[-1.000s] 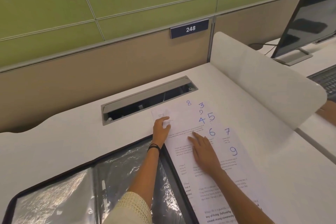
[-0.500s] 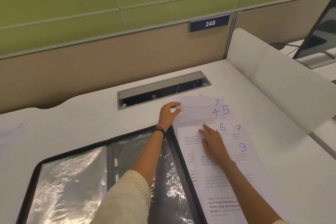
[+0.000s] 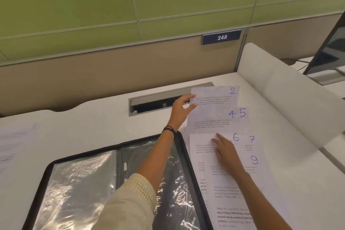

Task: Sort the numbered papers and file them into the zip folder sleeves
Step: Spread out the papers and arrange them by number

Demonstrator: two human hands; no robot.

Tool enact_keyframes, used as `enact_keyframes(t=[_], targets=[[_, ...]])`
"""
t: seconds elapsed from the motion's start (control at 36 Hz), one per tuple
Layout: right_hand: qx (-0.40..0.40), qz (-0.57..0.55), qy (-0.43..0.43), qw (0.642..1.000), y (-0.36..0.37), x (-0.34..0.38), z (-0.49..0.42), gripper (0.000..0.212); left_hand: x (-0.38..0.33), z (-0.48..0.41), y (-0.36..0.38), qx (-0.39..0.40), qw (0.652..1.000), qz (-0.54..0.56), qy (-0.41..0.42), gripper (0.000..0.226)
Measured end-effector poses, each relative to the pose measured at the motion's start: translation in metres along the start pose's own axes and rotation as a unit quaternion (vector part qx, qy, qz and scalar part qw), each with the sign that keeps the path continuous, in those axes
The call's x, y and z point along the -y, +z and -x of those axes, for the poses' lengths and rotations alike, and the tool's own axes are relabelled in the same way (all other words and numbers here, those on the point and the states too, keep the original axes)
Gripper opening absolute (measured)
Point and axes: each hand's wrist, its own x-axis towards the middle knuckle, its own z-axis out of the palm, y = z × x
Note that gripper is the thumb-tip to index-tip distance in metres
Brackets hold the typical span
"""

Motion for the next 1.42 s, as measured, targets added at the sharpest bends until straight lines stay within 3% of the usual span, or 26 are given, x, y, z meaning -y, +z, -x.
enact_keyframes(t=[0.22, 0.33, 0.47, 0.67, 0.81, 0.89, 1.11, 1.42], targets=[[0.007, -0.021, 0.022, 1.000, -0.010, 0.012, -0.003, 0.036, -0.042, 0.005, -0.016, -0.097, 0.991, 0.049, 0.076, 0.023], [-0.018, -0.053, 0.024, 0.998, -0.015, 0.020, -0.005, 0.036, -0.067, 0.013, -0.028, -0.168, 0.976, 0.096, 0.095, 0.015], [-0.076, -0.118, 0.002, 0.990, -0.021, 0.044, -0.008, 0.035, -0.094, 0.032, -0.048, -0.200, 0.964, 0.128, 0.118, 0.014], [-0.147, -0.289, 0.038, 0.945, -0.035, 0.091, -0.010, 0.035, -0.110, 0.061, -0.078, -0.221, 0.957, 0.065, 0.176, 0.015], [-0.157, -0.375, 0.075, 0.911, -0.043, 0.129, -0.015, 0.049, -0.118, 0.088, -0.107, -0.270, 0.947, 0.078, 0.156, 0.022], [-0.154, -0.375, 0.066, 0.911, -0.040, 0.144, -0.016, 0.058, -0.119, 0.106, -0.125, -0.293, 0.940, 0.104, 0.143, 0.027], [-0.085, -0.392, -0.004, 0.916, -0.022, 0.184, 0.000, 0.016, -0.105, 0.147, -0.174, -0.326, 0.933, 0.101, 0.111, 0.024], [-0.040, -0.440, -0.049, 0.896, 0.001, 0.243, 0.009, 0.008, -0.084, 0.189, -0.242, -0.372, 0.920, 0.081, 0.091, 0.018]])
